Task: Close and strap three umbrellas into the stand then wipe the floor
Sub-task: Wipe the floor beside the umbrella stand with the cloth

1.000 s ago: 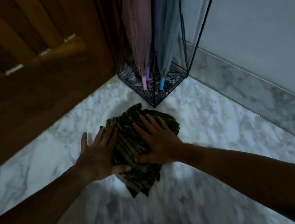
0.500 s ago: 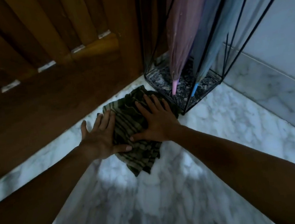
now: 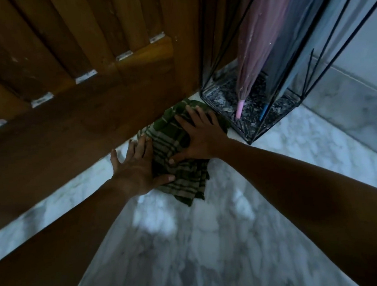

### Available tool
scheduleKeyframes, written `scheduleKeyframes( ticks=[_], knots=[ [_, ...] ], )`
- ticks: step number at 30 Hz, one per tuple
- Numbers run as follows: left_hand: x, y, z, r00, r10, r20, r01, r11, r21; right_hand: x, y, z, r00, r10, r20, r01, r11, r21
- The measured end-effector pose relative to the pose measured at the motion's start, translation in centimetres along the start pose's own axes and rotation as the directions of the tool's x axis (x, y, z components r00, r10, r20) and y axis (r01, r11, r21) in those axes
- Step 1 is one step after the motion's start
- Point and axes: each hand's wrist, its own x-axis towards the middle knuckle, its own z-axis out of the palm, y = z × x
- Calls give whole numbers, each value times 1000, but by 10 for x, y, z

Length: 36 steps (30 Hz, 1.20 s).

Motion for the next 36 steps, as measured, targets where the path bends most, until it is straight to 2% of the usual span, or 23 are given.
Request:
scheduleKeyframes(
  ticks=[8,14,17,19,22,25,30,36],
  knots=[
    [-55,23,16,994,88,68,-93,993,66,-81,0,21,996,-89,8,89,996,18],
    [-92,96,30,973,212,96,-223,966,130,-157,34,34,983,-186,-3,186,983,8],
    [-98,137,37,951,291,105,-302,946,117,-191,61,26,985,-157,77,161,986,-45],
    [-95,164,38,938,333,99,-344,931,124,-210,86,21,988,-133,76,138,988,-66],
    [-84,210,34,915,395,84,-403,905,134,-234,131,13,997,-67,28,67,998,5],
    [-62,254,27,897,436,71,-441,891,105,-248,174,-2,994,90,62,-92,996,21],
    [-26,307,15,895,443,50,-446,891,85,-273,224,-15,926,360,114,-372,922,109],
    [-39,355,16,842,534,77,-540,836,97,-333,245,-3,874,479,80,-485,862,147]
  ],
)
